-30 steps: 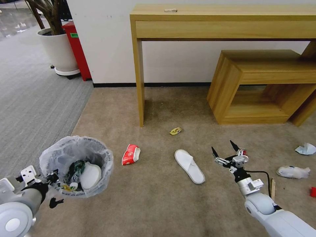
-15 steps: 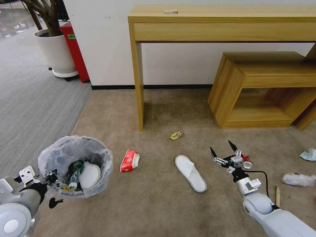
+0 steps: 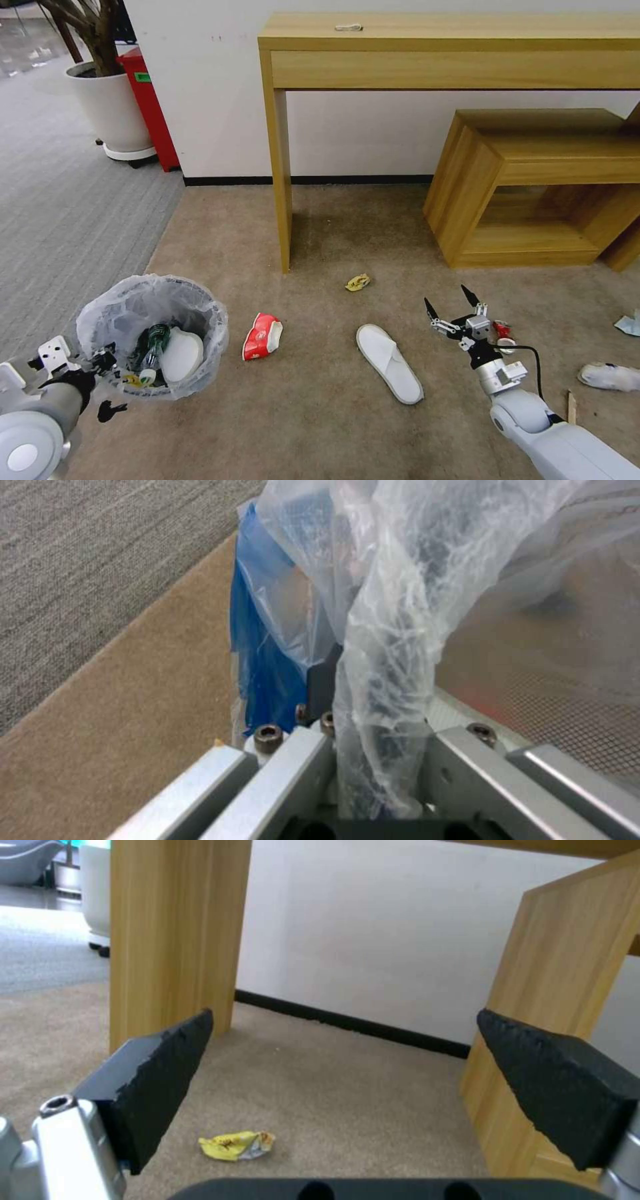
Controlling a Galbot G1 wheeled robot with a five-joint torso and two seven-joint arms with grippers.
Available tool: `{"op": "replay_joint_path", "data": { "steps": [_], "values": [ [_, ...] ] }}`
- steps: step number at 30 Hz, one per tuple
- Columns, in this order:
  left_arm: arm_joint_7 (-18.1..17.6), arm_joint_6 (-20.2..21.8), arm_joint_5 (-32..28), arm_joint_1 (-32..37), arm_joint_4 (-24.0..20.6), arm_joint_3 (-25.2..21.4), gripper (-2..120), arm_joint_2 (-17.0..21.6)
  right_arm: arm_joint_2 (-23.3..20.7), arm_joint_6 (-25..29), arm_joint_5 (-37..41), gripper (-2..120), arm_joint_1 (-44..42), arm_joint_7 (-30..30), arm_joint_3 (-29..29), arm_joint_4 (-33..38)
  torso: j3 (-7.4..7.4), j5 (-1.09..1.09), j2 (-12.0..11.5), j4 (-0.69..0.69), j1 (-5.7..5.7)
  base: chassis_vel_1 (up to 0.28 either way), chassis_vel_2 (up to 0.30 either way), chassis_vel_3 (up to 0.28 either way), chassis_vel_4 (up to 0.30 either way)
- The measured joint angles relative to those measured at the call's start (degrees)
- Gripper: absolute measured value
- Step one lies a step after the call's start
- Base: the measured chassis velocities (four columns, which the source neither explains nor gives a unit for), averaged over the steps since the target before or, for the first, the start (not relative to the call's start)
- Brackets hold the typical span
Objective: Pick up the trash bin and place the garbage on the floor into it.
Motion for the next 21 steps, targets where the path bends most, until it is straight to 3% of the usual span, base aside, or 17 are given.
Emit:
{"op": "replay_joint_path", "data": {
  "steps": [21],
  "values": [
    [0.0, 0.0, -0.1, 0.1, 0.1, -0.4, 0, 0.1, 0.3, 0.4, 0.0, 100, 0.4, -0.3, -0.4, -0.9, 0.00, 0.01, 0.0, 0.01, 0.00, -0.062, 0.060, 0.063, -0.063]
  ]
}}
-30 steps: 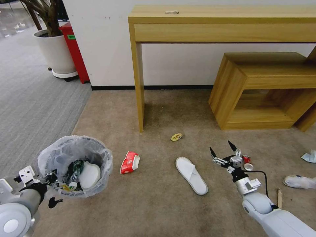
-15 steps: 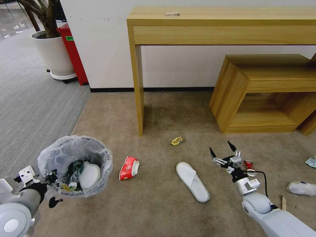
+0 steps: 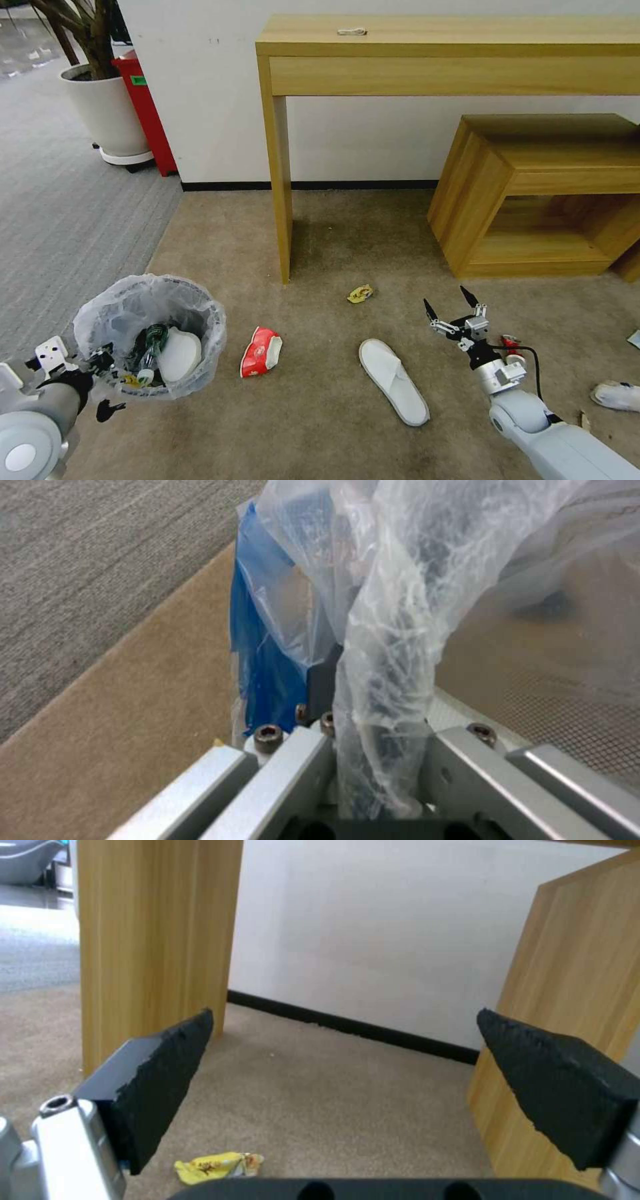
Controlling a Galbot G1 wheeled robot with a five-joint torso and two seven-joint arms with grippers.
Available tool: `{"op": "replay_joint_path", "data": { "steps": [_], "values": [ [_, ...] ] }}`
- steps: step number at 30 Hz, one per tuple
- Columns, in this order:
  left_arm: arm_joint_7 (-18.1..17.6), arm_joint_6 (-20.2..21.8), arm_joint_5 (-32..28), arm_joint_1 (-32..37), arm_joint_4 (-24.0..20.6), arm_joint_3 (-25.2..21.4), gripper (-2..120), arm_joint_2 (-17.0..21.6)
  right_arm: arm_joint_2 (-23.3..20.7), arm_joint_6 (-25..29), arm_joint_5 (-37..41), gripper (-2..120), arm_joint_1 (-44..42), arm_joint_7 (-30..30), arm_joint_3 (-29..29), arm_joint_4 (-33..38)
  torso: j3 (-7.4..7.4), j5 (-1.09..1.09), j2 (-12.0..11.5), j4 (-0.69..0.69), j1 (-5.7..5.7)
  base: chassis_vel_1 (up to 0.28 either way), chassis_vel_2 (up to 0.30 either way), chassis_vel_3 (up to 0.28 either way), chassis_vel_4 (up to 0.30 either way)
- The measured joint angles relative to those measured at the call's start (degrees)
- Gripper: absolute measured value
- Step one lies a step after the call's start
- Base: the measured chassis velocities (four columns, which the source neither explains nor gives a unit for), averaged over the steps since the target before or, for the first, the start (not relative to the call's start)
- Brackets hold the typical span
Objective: Pick up the trash bin and place the garbage on the floor into it.
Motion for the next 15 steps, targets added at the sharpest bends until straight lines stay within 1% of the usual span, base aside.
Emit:
{"op": "replay_joint_path", "data": {
  "steps": [5, 13, 15],
  "values": [
    [0.0, 0.0, 0.0, -0.1, 0.1, 0.0, 0, 0.1, 0.0, 0.1, 0.0, 100, 0.2, -0.1, -0.1, -0.3, 0.00, -0.01, 0.0, -0.01, 0.00, -0.085, 0.063, 0.073, -0.063],
    [-0.1, 0.0, 0.0, -0.3, 0.3, 0.3, 0, 0.2, 0.4, 0.5, -0.1, 100, 0.5, -0.2, -0.5, -0.9, 0.00, -0.01, 0.0, 0.00, 0.00, -0.052, 0.052, 0.066, -0.054],
    [-0.1, 0.0, 0.0, -0.3, 0.4, 0.4, 0, 0.2, 0.5, 0.7, -0.1, 100, 0.6, -0.3, -0.6, -1.1, 0.00, -0.01, 0.0, 0.00, 0.00, 0.000, 0.000, 0.000, 0.000]
  ]
}}
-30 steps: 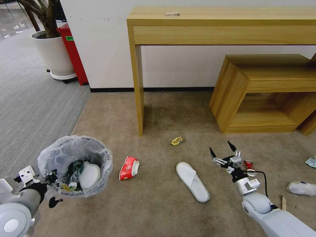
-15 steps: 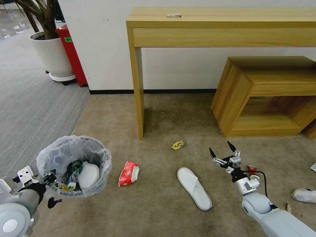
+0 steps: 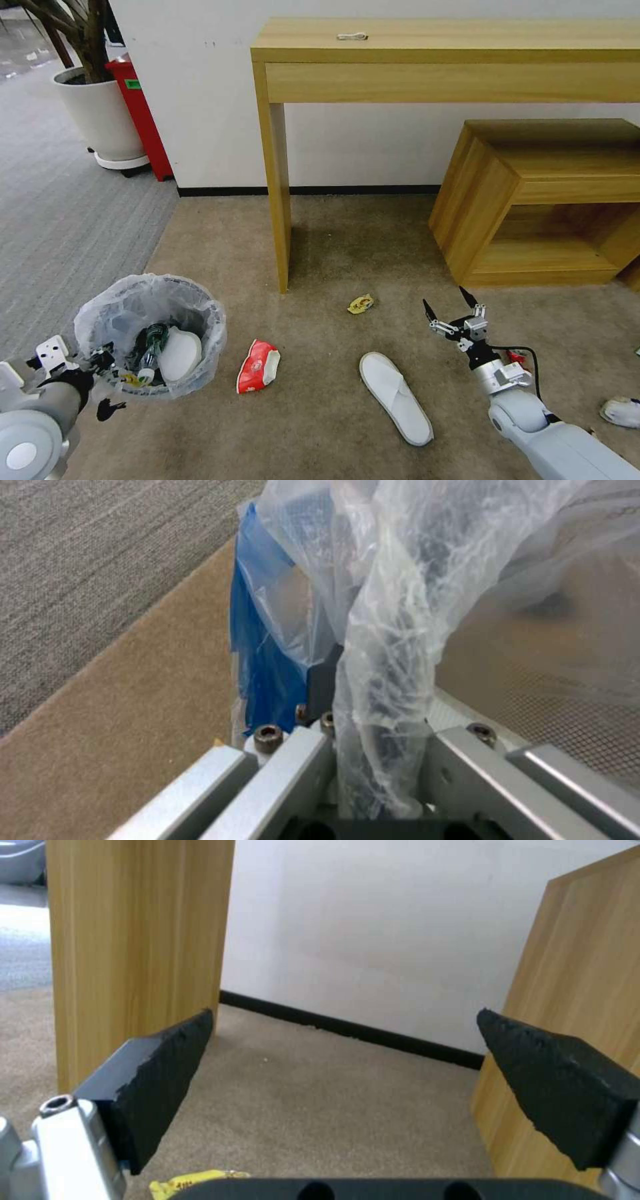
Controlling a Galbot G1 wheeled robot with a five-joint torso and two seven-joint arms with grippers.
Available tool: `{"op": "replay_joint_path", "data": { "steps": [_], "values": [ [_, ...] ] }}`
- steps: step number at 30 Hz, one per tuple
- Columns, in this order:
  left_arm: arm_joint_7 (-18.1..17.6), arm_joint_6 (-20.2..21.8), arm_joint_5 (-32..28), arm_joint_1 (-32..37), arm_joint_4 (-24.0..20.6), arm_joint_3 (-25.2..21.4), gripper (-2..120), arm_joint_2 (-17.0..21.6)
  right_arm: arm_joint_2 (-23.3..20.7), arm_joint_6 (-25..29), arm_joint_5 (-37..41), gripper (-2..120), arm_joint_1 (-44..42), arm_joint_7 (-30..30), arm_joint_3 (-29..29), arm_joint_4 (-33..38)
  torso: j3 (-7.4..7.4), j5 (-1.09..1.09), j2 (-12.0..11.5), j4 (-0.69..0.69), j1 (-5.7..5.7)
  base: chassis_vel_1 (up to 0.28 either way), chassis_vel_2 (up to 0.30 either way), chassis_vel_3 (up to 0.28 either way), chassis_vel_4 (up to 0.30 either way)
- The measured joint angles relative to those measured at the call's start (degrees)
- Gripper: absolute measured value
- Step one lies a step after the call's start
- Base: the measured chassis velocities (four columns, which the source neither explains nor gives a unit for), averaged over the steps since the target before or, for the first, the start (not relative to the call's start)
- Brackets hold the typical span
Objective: Pick up the trash bin and place the garbage on the floor into it.
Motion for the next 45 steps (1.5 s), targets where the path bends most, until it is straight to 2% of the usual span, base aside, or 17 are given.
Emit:
{"op": "replay_joint_path", "data": {
  "steps": [9, 15, 20, 23, 26, 34, 45],
  "values": [
    [-0.1, 0.0, 0.0, -0.4, 0.4, 0.5, 0, 0.3, 0.0, 2.9, -0.9, 100, 1.5, -1.1, -2.2, -2.2, 0.00, 0.01, 0.0, 0.00, 0.00, -0.031, 0.022, 0.027, -0.029],
    [-0.7, 0.0, -0.9, -0.9, 1.0, 0.8, 0, 0.4, -4.4, 2.9, 1.4, 100, 2.8, -3.6, -7.1, -2.4, 0.00, 0.00, 0.0, -0.01, 0.00, 0.000, 0.000, 0.000, 0.000],
    [-0.8, 0.0, -1.0, -1.0, 1.0, 0.9, 0, 0.5, -7.4, 2.9, 4.3, 100, 2.4, -5.4, -8.9, -2.0, 0.00, 0.01, 0.0, 0.00, 0.00, 0.000, 0.000, 0.000, 0.000],
    [-0.9, 0.0, -1.2, -1.0, 1.0, 1.0, 0, 0.5, -10.8, 2.7, 8.1, 100, 0.8, -7.9, -10.2, -2.6, 0.00, 0.01, 0.0, -0.01, 0.00, 0.000, 0.000, 0.000, 0.000],
    [-0.9, 0.0, -1.2, -1.2, 1.1, 1.3, 0, 0.6, -11.6, 2.6, 9.3, 100, 0.1, -8.8, -10.8, -3.0, 0.00, 0.01, 0.0, -0.01, 0.00, 0.000, 0.000, 0.000, 0.000],
    [-1.2, 0.0, -1.5, -2.0, 1.5, 2.0, 0, 0.9, -12.4, 2.0, 12.9, 100, -0.7, -13.3, -12.7, -4.8, 0.00, -0.01, 0.0, 0.00, 0.00, 0.000, 0.000, 0.000, 0.000],
    [-1.6, 0.1, -1.8, -3.5, 2.5, 3.5, 0, 1.5, -10.9, 1.1, 16.1, 100, 0.7, -13.9, -19.5, -7.9, 0.00, 0.00, 0.0, 0.00, 0.00, 0.000, 0.000, 0.000, 0.000]
  ]
}}
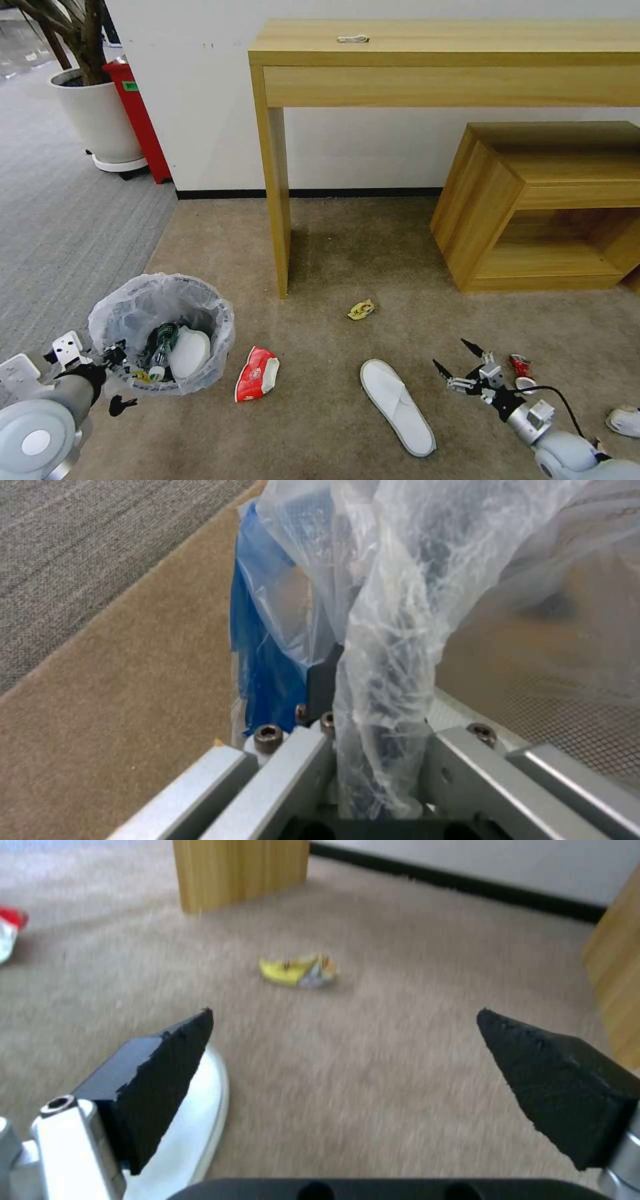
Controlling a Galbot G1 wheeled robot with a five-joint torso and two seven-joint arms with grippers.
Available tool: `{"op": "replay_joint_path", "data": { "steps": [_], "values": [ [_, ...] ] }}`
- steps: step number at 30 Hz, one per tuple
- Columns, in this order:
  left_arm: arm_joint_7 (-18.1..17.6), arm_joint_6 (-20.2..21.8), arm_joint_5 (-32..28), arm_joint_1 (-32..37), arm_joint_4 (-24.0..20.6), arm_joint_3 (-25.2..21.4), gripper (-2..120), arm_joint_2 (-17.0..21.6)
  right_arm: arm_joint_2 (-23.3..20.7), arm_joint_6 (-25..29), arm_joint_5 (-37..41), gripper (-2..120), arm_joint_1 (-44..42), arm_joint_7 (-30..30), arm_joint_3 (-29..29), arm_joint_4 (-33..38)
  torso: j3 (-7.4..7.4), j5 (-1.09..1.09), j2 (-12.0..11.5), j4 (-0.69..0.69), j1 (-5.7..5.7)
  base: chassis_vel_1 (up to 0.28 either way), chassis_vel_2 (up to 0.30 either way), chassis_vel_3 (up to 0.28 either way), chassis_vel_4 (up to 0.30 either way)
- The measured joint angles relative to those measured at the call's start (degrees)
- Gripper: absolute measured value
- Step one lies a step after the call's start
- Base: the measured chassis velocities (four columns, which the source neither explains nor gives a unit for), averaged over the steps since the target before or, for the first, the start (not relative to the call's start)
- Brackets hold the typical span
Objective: Pick up the trash bin and place the garbage on the floor into it.
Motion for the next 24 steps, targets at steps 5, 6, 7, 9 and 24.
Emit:
{"op": "replay_joint_path", "data": {
  "steps": [5, 6, 7, 9, 24],
  "values": [
    [-0.4, 0.1, -0.7, -0.9, 0.7, 0.3, 0, 0.6, 0.4, -0.9, 2.1, 100, 0.7, -0.6, -3.4, -2.7, 0.00, -0.01, 0.0, -0.01, 0.00, 0.000, 0.000, 0.000, 0.000],
    [-0.4, 0.1, -0.8, -1.0, 0.7, 0.4, 0, 0.7, 0.7, -1.1, 2.3, 100, 0.7, -0.7, -4.0, -3.2, 0.00, 0.00, 0.0, -0.01, 0.00, 0.000, 0.000, 0.000, 0.000],
    [-0.4, 0.1, -0.8, -1.0, 0.7, 0.4, 0, 0.7, 0.7, -1.1, 2.3, 100, 0.7, -0.7, -4.0, -3.2, 0.00, 0.00, 0.0, -0.01, 0.00, 0.000, 0.000, 0.000, 0.000],
    [-0.5, 0.1, -0.9, -1.2, 0.8, 0.5, 0, 0.8, 1.2, -1.4, 2.6, 100, 1.0, -0.9, -5.2, -4.1, 0.00, 0.00, 0.0, -0.01, 0.00, 0.000, 0.000, 0.000, 0.000],
    [-1.3, 0.1, -1.7, -1.3, 0.0, 0.9, 0, 1.1, 6.2, -2.5, 4.1, 100, 5.2, -2.5, -13.3, -8.0, 0.00, -0.01, 0.0, 0.00, 0.00, 0.000, 0.000, 0.000, 0.000]
  ]
}}
